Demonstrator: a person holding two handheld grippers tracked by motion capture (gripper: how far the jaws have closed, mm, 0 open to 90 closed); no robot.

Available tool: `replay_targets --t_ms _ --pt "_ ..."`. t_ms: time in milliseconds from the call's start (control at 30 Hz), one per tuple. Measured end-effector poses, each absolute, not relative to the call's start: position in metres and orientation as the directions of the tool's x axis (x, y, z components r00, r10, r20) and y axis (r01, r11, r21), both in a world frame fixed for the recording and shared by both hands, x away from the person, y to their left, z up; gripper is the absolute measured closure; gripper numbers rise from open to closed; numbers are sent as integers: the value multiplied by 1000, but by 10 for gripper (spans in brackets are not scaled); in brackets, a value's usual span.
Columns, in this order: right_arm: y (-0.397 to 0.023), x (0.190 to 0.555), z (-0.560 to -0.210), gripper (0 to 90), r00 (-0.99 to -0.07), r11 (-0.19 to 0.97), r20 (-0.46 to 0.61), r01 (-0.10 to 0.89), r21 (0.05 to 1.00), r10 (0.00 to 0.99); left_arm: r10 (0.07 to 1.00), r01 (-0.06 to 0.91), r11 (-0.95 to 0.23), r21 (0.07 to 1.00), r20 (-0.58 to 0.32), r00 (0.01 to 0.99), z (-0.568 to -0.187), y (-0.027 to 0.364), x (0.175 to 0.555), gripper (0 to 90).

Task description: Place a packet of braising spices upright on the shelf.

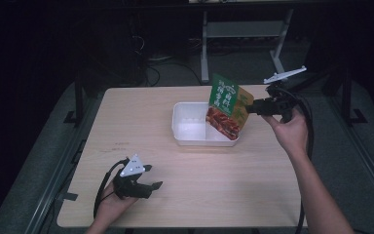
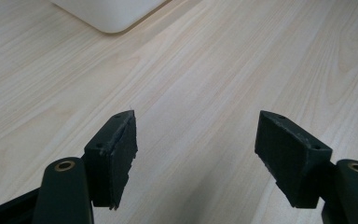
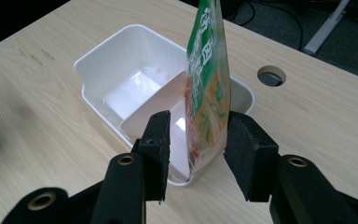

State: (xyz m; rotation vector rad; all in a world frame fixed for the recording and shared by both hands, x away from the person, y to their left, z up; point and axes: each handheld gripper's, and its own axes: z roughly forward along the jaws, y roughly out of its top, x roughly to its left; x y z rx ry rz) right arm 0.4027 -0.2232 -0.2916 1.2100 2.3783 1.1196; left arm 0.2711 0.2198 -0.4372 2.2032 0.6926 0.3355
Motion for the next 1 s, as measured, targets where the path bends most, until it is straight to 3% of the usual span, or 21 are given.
replay_targets --t_ms 1000 --pt "-231 382 -325 583 -648 368 161 599 711 744 586 373 -535 758 15 810 -436 223 271 289"
